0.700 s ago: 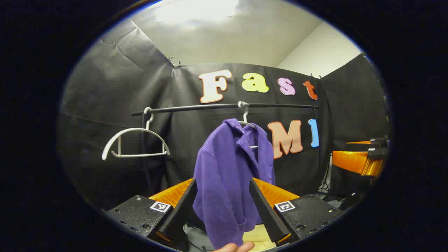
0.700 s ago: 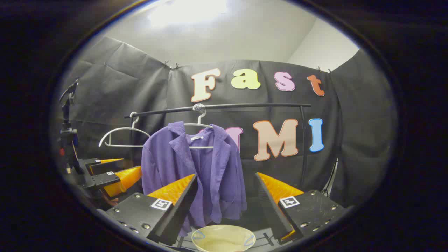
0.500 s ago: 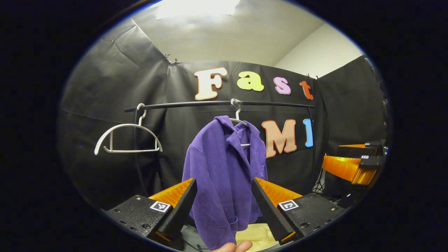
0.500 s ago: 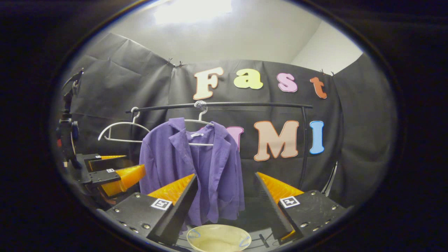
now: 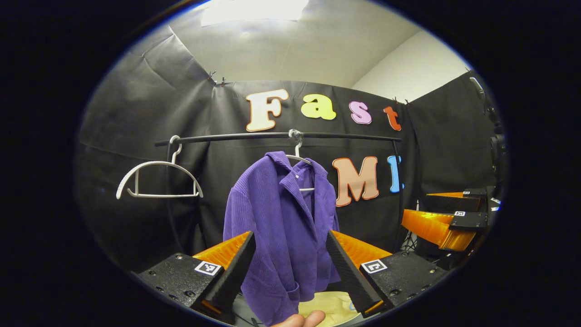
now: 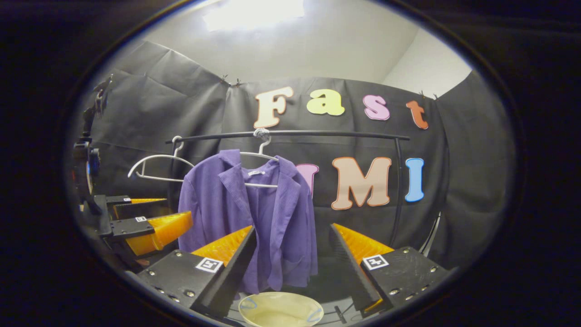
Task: Grasp the clothes on the hanger with both hands and then place them into the laundry hamper below.
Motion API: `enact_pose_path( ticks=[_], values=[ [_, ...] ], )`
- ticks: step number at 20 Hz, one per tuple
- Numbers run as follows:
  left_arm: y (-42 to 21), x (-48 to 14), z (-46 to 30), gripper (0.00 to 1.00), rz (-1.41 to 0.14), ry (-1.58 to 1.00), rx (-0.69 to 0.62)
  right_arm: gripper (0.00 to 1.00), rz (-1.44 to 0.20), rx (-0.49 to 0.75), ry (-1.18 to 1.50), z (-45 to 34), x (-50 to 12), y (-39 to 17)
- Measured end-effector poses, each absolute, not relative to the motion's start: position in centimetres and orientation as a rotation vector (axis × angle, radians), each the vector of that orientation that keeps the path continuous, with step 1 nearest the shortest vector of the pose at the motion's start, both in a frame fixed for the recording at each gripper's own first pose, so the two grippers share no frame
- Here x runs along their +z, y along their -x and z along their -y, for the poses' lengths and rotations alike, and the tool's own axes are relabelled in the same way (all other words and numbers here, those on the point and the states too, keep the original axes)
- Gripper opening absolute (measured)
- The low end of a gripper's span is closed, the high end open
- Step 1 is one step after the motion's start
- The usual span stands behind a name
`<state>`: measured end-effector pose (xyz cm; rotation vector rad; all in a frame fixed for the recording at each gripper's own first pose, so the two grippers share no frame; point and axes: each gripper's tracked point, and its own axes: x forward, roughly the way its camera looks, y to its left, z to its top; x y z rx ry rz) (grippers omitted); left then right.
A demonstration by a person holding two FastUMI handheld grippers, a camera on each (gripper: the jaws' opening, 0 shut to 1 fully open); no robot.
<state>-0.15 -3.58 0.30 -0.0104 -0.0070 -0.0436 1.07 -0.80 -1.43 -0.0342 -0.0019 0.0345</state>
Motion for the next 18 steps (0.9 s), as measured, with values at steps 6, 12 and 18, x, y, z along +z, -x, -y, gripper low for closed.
enact_pose_path(
  ticks=[6, 12, 18],
  values=[
    [-0.6, -1.0, 5.1, 0.96, -0.014, -0.002, -0.049, 0.93, -0.041, 0.097, 0.026, 0.1, -4.5, -5.6],
    [-2.3, -3.4, 6.7, 0.96, -0.048, 0.011, -0.057, 0.96, -0.111, 0.196, -0.063, -2.4, -9.2, -14.4],
    [-6.3, -5.9, 6.5, 0.97, -0.070, -0.020, -0.018, 0.96, -0.139, 0.256, -0.117, -4.4, -11.9, -22.7]
  ],
)
